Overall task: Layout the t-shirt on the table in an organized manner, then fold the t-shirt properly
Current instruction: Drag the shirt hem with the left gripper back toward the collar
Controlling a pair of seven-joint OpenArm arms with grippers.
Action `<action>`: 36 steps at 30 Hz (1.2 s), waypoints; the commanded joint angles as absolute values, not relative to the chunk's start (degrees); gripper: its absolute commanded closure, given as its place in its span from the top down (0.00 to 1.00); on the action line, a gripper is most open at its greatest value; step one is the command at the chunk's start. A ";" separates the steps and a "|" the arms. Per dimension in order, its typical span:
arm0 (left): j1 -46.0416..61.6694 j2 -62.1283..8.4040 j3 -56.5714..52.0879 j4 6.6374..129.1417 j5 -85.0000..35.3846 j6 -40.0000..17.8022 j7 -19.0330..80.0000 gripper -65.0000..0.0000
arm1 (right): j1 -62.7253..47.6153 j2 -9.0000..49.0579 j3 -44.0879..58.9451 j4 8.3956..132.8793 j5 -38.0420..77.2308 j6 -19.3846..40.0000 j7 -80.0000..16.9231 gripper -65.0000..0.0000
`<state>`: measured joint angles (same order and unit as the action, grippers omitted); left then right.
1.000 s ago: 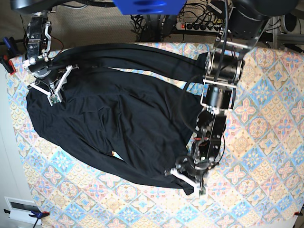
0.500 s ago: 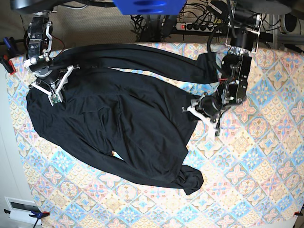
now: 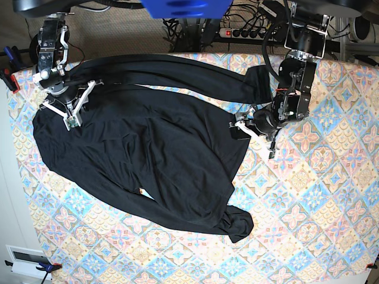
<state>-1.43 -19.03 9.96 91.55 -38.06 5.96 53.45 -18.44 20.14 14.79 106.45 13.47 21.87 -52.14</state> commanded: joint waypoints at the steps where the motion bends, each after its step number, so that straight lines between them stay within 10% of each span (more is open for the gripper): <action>1: -2.15 -19.21 10.33 92.53 -38.64 5.49 53.58 0.53 | -18.15 20.97 15.25 107.65 13.67 21.58 -51.30 0.16; 7: -1.63 -20.62 10.68 92.26 -38.20 5.41 53.76 0.42 | -18.07 20.97 15.34 107.65 13.67 21.58 -51.30 0.16; 15: -0.04 -26.07 10.24 92.62 -38.37 5.32 53.41 0.00 | -18.07 20.97 15.34 107.65 13.67 21.58 -51.30 0.16; 36: 2.42 -28.62 -0.48 96.75 -38.46 0.66 53.76 0.12 | -17.98 20.88 15.25 107.65 13.67 21.58 -51.30 0.16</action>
<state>3.07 -27.44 0.12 96.09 -38.39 0.49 54.72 -18.41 19.99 14.83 106.63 13.43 21.85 -52.21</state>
